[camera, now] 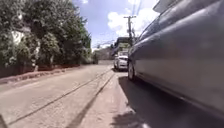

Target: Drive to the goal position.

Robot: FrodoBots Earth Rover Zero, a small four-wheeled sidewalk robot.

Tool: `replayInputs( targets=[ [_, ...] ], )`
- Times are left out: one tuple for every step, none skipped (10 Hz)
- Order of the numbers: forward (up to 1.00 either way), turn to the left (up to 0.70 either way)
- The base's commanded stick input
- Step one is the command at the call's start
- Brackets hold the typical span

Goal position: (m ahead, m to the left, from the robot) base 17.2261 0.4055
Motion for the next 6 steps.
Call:
replayInputs(
  targets=[
    [0.7,0.0],
    [0.7,0.0],
    [0.7,0.0],
    [0.7,0.0],
    [0.7,0.0],
    [0.7,0.0]
  ],
)
